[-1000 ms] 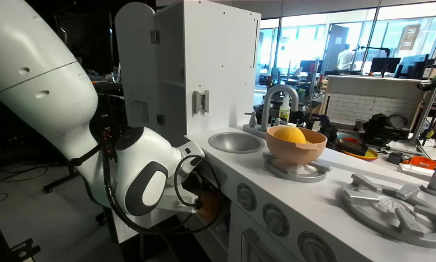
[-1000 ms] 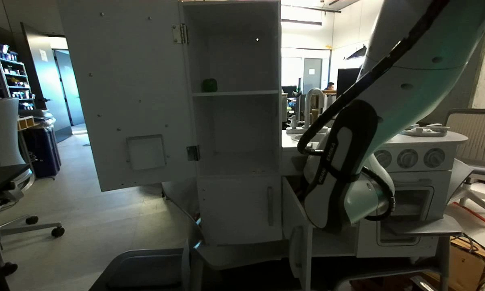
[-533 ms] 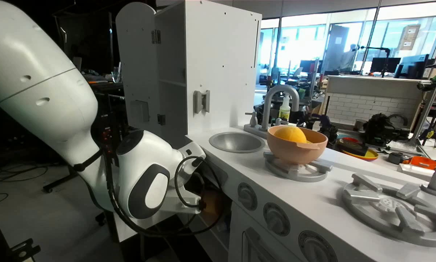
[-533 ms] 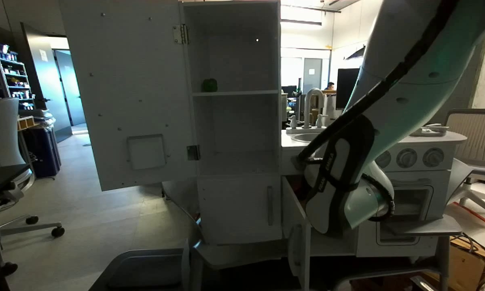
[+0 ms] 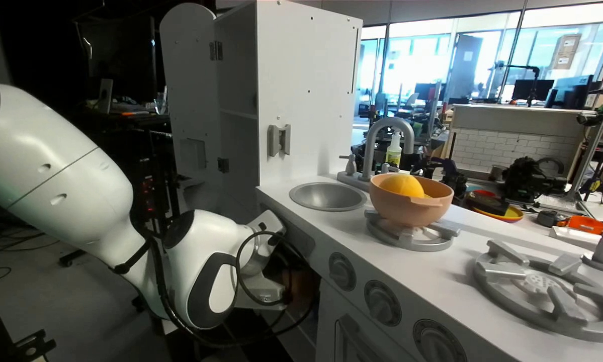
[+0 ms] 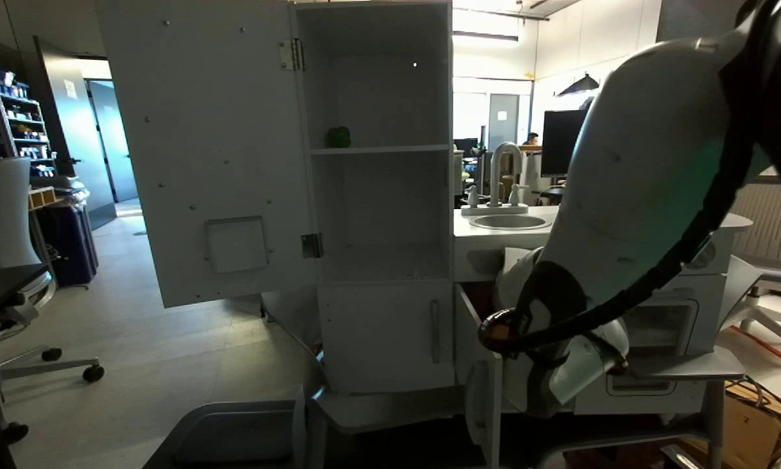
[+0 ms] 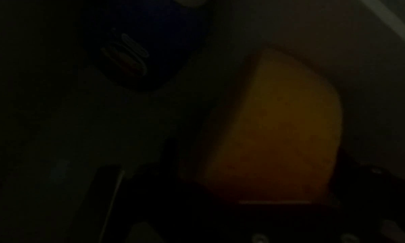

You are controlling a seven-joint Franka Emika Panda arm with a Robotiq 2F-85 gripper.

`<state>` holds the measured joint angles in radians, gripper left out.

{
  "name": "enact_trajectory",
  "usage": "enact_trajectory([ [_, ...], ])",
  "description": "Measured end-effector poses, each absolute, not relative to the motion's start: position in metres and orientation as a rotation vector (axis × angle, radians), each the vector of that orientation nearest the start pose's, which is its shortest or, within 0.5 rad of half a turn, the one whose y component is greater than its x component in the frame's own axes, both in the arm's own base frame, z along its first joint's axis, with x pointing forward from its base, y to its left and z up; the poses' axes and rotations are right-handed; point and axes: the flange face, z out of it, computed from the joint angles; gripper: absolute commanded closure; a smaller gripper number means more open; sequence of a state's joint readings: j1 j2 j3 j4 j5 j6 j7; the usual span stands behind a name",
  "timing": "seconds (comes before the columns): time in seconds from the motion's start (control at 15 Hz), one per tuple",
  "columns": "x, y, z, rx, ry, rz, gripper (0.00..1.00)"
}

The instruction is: Open the right cabinet door then put the black bottle and orange sponge in the top compartment of the right cabinet respectively

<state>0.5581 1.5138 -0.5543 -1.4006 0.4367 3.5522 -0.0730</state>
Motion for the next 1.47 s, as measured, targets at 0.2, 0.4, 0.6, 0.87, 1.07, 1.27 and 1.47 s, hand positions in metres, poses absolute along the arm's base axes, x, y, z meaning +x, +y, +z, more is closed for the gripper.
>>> enact_trajectory([
  [0.2, 0.672, 0.057, -0.016, -3.165, -0.455, -1.486, 0.00],
  [0.4, 0.669, 0.055, -0.018, -3.185, -0.453, -1.462, 0.00],
  [0.6, 0.664, 0.057, -0.023, -3.218, -0.487, -1.402, 0.00],
  [0.87, 0.652, 0.064, -0.027, -3.233, -0.553, -1.341, 0.00],
  [1.07, 0.644, 0.066, -0.028, -3.237, -0.589, -1.305, 0.00],
  [1.27, 0.638, 0.070, -0.026, -3.234, -0.607, -1.280, 0.00],
  [1.47, 0.630, 0.076, -0.020, -3.225, -0.608, -1.248, 0.00],
])
